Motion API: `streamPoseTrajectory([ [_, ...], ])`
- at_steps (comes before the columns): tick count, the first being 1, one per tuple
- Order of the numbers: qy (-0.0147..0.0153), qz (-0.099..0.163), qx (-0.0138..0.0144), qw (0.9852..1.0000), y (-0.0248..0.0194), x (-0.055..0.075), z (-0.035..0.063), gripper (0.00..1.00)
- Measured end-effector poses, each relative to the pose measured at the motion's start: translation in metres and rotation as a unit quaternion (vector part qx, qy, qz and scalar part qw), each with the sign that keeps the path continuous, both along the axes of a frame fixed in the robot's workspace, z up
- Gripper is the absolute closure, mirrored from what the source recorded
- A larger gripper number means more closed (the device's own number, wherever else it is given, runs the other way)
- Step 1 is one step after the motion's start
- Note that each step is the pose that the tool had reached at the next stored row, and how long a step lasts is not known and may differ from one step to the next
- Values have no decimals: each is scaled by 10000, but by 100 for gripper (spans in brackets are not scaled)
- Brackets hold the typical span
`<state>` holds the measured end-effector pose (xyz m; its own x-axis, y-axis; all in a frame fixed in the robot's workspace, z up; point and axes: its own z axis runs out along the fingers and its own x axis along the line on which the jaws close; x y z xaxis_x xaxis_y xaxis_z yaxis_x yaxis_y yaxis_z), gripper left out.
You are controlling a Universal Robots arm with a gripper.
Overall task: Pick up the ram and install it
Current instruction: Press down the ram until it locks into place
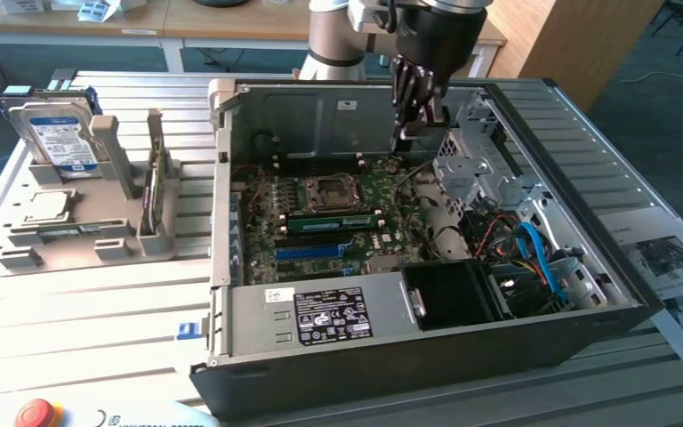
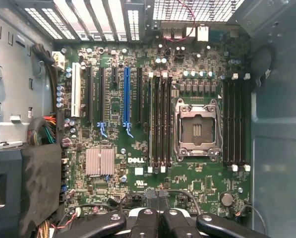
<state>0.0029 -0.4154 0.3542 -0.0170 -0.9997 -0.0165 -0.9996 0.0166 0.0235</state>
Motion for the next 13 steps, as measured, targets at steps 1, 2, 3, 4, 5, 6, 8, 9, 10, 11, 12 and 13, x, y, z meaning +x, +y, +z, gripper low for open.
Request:
streamPoseTrajectory([
  [1, 0, 0, 0, 10000, 0, 0, -8, 89],
  [2, 0, 0, 1, 10000, 0, 0, -18, 89],
  [3, -1, 0, 0, 10000, 0, 0, -31, 89],
  [4, -2, 0, 0, 10000, 0, 0, -43, 89],
  [5, -3, 0, 1, 10000, 0, 1, -57, 89],
  [6, -4, 1, 1, 10000, 0, 1, -72, 89],
  [8, -5, 0, 1, 10000, 0, 0, -105, 89],
  [9, -5, 0, 1, 10000, 0, 0, -119, 89],
  [10, -5, 0, 0, 10000, 0, 0, -131, 89],
  [11, -6, 0, 1, 10000, 0, 0, -144, 89],
  [12, -6, 0, 0, 10000, 0, 0, -158, 89],
  [13, -6, 0, 0, 10000, 0, 0, -172, 89],
])
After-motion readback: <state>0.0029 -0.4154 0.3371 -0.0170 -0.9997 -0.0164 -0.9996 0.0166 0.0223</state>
